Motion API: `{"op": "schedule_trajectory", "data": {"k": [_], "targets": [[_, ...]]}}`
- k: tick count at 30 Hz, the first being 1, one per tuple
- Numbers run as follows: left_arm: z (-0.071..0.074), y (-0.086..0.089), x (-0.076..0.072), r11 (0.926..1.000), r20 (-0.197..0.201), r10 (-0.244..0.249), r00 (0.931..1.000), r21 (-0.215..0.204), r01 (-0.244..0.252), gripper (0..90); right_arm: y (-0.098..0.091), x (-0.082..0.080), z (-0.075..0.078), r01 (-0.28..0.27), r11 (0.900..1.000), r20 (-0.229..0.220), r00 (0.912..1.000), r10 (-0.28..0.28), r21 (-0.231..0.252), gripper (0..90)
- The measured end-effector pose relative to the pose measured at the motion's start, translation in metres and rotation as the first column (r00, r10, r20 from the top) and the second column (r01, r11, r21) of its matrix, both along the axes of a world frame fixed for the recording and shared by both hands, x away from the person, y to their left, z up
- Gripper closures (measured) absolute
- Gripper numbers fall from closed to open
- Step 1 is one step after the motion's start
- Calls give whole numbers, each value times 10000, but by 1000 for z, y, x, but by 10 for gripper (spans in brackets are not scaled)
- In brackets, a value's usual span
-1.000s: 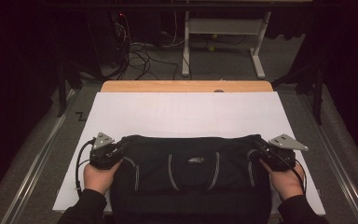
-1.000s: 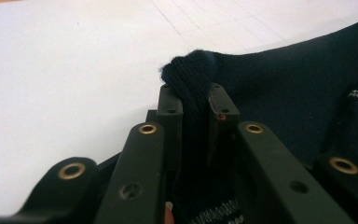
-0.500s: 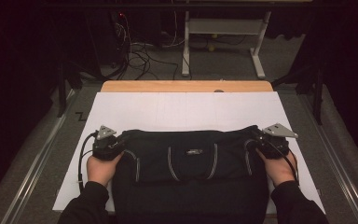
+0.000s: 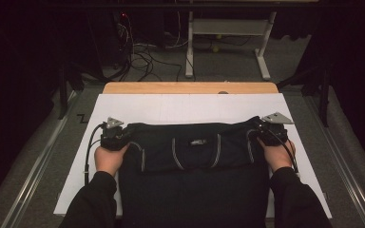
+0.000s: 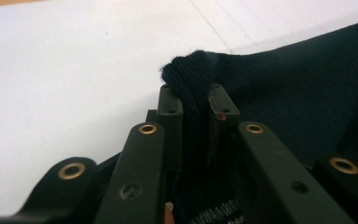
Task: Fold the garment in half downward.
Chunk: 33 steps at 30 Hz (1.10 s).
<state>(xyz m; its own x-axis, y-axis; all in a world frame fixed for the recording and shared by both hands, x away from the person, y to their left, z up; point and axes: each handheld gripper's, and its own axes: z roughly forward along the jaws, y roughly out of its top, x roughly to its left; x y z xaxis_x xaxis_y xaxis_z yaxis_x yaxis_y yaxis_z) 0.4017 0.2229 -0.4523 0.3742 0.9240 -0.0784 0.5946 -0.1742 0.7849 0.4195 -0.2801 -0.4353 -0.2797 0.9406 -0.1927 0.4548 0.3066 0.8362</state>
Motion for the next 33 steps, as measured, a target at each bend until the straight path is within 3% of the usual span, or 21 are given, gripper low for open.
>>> {"op": "schedule_trajectory", "data": {"k": [10,15,19,21,23,24,29,33], "targets": [[9,-4,13,9994,182,359,9992,-5,-359,746,3,14,19,134,9993,699,9974,-158,354,817],[-4,-6,22,9993,-312,353,9989,167,-348,739,5,22,5,237,9993,171,9996,-242,273,814],[-12,-8,27,9987,-718,487,9962,201,-474,678,6,28,-9,312,9992,-143,9994,-308,256,795],[-14,-6,28,9983,-857,585,9946,130,-576,598,6,30,-12,345,9989,-257,9991,-337,306,725],[-14,-3,30,9983,-1214,561,9910,-101,-577,469,5,31,-12,334,9983,-429,9986,-313,484,588],[-12,-2,28,9978,-1196,636,9908,-110,-654,441,4,31,-12,337,9977,-492,9983,-308,593,520],[4,5,17,9946,-674,902,9936,-452,-934,314,0,21,-2,190,9940,-648,9978,-120,1078,378],[17,1,3,9966,-235,566,9981,-580,-579,271,-1,6,7,-126,9921,-384,9991,175,1250,303]]}}
